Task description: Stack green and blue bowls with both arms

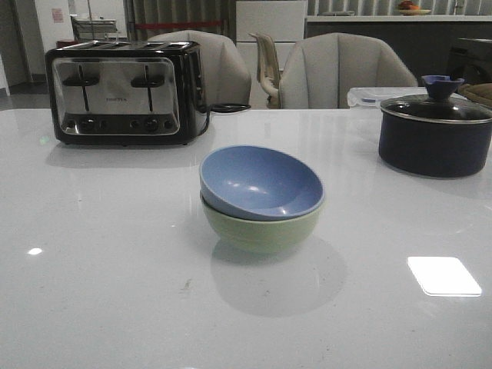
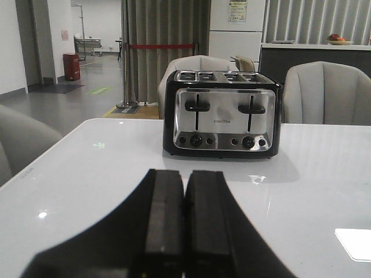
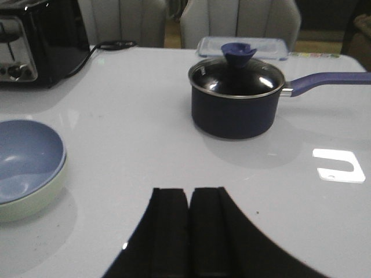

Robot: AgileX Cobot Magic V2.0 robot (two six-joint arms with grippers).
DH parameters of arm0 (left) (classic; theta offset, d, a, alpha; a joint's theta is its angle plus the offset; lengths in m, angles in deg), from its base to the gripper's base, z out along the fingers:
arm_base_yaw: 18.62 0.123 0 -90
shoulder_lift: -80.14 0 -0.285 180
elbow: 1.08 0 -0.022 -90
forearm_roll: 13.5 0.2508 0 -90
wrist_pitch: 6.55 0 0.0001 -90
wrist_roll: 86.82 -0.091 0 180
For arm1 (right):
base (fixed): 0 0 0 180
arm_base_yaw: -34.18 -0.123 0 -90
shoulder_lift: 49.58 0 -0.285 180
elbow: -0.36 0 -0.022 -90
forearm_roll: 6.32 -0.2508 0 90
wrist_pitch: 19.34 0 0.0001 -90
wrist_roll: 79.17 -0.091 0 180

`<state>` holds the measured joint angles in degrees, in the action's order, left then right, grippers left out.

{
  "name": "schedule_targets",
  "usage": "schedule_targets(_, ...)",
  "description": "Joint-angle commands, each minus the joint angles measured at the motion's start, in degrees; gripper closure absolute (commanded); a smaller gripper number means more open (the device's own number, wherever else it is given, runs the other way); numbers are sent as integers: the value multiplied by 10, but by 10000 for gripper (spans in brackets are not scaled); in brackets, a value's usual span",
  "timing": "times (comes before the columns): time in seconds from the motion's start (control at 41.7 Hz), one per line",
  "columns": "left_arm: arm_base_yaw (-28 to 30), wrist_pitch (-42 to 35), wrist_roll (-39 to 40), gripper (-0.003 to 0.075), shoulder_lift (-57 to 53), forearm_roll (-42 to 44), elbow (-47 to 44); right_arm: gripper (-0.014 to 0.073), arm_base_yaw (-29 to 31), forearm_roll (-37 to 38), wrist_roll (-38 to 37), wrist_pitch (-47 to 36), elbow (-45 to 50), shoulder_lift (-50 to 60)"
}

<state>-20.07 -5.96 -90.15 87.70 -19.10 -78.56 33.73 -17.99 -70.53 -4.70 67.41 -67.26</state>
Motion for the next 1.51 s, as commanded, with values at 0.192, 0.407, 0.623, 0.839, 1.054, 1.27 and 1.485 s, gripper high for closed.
schedule_targets(0.192, 0, -50, 1, 619, -12, -5, -12, 558, -2, 0, 8, -103, 87, 94)
schedule_targets(0.407, 0, -50, 1, 619, -12, -5, -12, 558, -2, 0, 8, -129, 117, 117)
schedule_targets(0.623, 0, -50, 1, 619, -12, -5, -12, 558, -2, 0, 8, -129, 117, 116)
schedule_targets(0.839, 0, -50, 1, 619, -12, -5, -12, 558, -1, 47, -35, -170, 117, 116)
schedule_targets(1.054, 0, -50, 1, 619, -12, -5, -12, 558, 1, 149, -131, -201, 117, 117)
schedule_targets(1.27, 0, -50, 1, 619, -12, -5, -12, 558, 1, 143, -131, -192, 117, 117)
schedule_targets(1.485, 0, -50, 1, 619, -12, -5, -12, 558, 1, 143, -131, -192, 117, 116)
